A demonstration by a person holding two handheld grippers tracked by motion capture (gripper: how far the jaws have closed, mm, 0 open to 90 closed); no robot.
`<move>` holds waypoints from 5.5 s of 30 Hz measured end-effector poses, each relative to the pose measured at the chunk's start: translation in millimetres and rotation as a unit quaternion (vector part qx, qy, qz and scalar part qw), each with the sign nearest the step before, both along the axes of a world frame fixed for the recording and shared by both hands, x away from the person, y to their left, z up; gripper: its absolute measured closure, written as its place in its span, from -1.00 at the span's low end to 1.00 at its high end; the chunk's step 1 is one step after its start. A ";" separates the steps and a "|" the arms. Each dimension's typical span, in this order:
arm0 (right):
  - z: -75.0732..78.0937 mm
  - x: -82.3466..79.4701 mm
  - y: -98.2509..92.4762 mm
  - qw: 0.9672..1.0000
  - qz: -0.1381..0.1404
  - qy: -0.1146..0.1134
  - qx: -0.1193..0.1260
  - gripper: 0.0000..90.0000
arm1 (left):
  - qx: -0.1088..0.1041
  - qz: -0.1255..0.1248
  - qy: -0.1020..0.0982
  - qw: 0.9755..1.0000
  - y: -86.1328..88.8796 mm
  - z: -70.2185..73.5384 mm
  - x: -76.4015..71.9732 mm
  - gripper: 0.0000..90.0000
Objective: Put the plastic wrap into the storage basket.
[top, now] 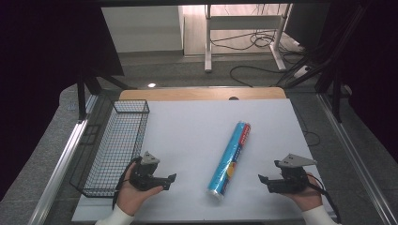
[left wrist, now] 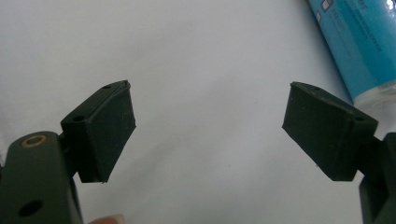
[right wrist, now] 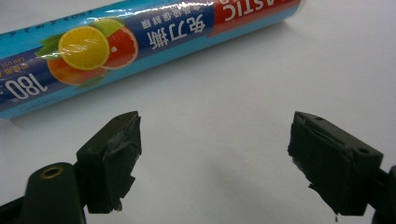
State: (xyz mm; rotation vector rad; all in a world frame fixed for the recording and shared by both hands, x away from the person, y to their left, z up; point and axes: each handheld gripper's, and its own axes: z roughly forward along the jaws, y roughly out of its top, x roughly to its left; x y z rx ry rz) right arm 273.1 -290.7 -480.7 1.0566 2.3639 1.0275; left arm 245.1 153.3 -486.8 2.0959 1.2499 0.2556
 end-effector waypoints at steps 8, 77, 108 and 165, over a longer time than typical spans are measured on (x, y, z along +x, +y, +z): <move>-0.7 4.0 -2.9 1.000 -0.014 0.005 0.000 -0.53 | 0.011 0.003 -0.002 1.000 -1.2 -0.9 -3.0 -0.63; -2.8 3.4 -3.4 1.000 -0.019 -0.012 -0.009 -0.52 | -0.010 -0.051 0.012 0.999 -65.4 38.2 40.3 -0.63; -5.9 5.5 -4.0 0.999 -0.023 -0.013 -0.021 -0.51 | -0.038 -0.068 0.034 0.996 -121.1 36.9 70.6 -0.62; -7.0 6.6 -6.1 0.999 -0.030 -0.017 -0.030 -0.51 | -0.015 -0.085 0.132 0.987 -207.3 -2.9 139.7 -0.61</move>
